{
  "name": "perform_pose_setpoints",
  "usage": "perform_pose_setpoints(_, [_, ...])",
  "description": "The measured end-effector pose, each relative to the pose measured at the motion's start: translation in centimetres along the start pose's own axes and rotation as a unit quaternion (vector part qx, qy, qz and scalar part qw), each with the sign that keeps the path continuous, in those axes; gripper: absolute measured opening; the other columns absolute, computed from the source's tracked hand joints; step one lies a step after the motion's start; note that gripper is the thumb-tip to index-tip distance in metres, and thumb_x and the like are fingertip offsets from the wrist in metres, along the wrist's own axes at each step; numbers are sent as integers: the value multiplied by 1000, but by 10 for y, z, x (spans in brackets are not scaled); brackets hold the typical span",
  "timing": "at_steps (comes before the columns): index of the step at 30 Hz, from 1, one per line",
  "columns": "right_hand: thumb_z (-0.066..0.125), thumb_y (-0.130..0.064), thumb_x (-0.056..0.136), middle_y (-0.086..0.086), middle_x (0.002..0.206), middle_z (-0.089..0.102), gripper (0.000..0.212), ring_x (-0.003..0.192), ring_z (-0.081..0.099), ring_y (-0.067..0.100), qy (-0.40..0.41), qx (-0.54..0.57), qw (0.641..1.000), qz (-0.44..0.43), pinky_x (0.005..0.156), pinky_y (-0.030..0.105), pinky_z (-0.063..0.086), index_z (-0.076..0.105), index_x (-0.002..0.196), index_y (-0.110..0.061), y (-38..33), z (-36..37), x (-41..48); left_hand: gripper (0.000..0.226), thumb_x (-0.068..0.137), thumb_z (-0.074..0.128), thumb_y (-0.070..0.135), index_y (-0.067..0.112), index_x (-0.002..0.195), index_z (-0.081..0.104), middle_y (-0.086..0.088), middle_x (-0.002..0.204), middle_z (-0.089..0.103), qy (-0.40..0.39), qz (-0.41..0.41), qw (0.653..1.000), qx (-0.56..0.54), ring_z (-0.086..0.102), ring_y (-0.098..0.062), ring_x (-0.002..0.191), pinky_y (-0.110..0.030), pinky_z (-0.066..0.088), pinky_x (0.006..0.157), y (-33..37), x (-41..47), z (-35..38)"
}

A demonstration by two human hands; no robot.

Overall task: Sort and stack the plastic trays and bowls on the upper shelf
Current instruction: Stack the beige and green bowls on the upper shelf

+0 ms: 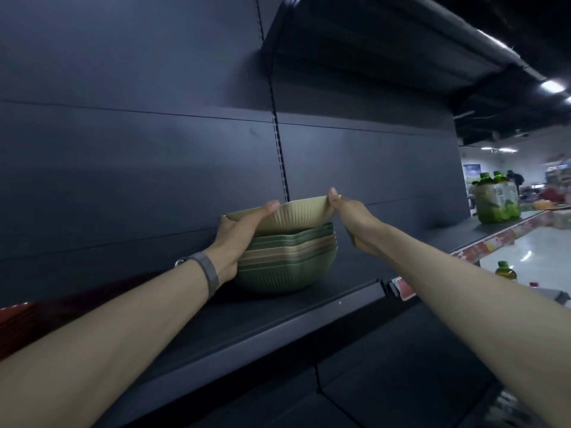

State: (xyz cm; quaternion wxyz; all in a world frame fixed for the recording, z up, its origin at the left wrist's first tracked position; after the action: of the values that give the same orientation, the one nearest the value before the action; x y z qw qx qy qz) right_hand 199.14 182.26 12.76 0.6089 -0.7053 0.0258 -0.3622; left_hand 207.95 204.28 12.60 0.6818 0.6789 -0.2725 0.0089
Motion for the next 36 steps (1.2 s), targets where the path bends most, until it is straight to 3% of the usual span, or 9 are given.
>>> perform_pose_setpoints(5, [51, -51, 105, 8, 152, 50, 57, 133, 51, 30, 14, 28, 998, 48, 115, 46, 38, 54, 144, -9, 23, 8, 16, 161, 34, 84, 86, 7, 161, 27, 12, 165, 13, 87, 5, 993, 75, 45, -23, 138, -41, 43, 118, -18, 3, -3])
perform_pose_setpoints(8, [51, -45, 103, 9, 101, 59, 34, 89, 55, 26, 25, 12, 998, 60, 82, 41, 41, 60, 102, -11, 35, 16, 20, 162, 40, 84, 85, 7, 165, 15, 14, 166, 10, 88, 41, 991, 91, 39, -20, 145, -37, 34, 124, -27, -1, -4])
perform_pose_setpoints(11, [45, -37, 106, 5, 84, 51, 34, 80, 48, 23, 50, -23, 997, 52, 77, 39, 34, 58, 89, -12, 42, 18, 17, 132, 58, 89, 74, 18, 162, 29, 10, 164, 22, 112, 88, 984, 109, 39, -15, 145, -29, 26, 124, -30, -2, -5])
perform_pose_setpoints(16, [39, -30, 108, 12, 101, 55, 30, 86, 49, 24, 73, -68, 994, 50, 76, 37, 34, 58, 101, -7, 47, 17, 18, 133, 37, 78, 95, 22, 146, 50, 4, 138, 61, 117, 62, 976, 171, 61, -20, 125, -41, 52, 108, -34, -6, -5])
perform_pose_setpoints(19, [40, -37, 109, 15, 155, 49, 55, 134, 50, 34, 64, -100, 992, 34, 110, 44, 41, 41, 153, -5, 48, 19, 14, 115, 51, 83, 83, 20, 142, 52, 6, 133, 65, 113, 68, 976, 171, 63, -19, 122, -37, 53, 105, -29, -14, -7])
perform_pose_setpoints(22, [45, -63, 104, 9, 172, 26, 89, 156, 29, 34, 38, -120, 992, -9, 126, 49, 27, 11, 168, -11, 46, 27, 1, 89, 64, 87, 71, 21, 133, 59, 7, 126, 69, 118, 82, 974, 174, 65, -19, 118, -33, 53, 98, -28, -22, -13])
perform_pose_setpoints(28, [53, -74, 96, 4, 176, 15, 102, 160, 21, 29, 24, -94, 994, -51, 128, 49, 22, 7, 169, -21, 47, 29, -18, 134, 73, 77, 76, 14, 168, 5, -5, 173, 23, 101, 89, 963, 234, 26, -28, 157, -45, 27, 128, -23, -25, -11])
perform_pose_setpoints(33, [55, -74, 93, 3, 176, 16, 102, 159, 23, 29, 13, -82, 995, -50, 128, 52, 23, 7, 168, -24, 49, 33, -18, 136, 42, 59, 106, 17, 145, 56, -3, 146, 60, 127, 105, 951, 263, 59, -25, 132, -45, 51, 110, -23, -22, -13])
perform_pose_setpoints(36, [56, -72, 94, 2, 175, 16, 102, 159, 23, 29, 10, -76, 996, -44, 128, 52, 22, 5, 168, -24, 49, 33, -18, 109, 54, 61, 96, 20, 131, 65, 0, 133, 67, 125, 112, 946, 277, 63, -23, 122, -43, 55, 104, -21, -27, -14])
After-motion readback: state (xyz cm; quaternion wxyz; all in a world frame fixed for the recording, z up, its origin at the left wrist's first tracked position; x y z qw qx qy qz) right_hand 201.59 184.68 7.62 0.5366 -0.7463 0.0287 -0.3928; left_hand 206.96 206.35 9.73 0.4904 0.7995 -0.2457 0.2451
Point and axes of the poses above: each hand's wrist, its own x-axis towards the middle knuckle, its own z-axis out of the palm, y = z × x, the point moved 4 cm from there along x, towards the middle knuckle
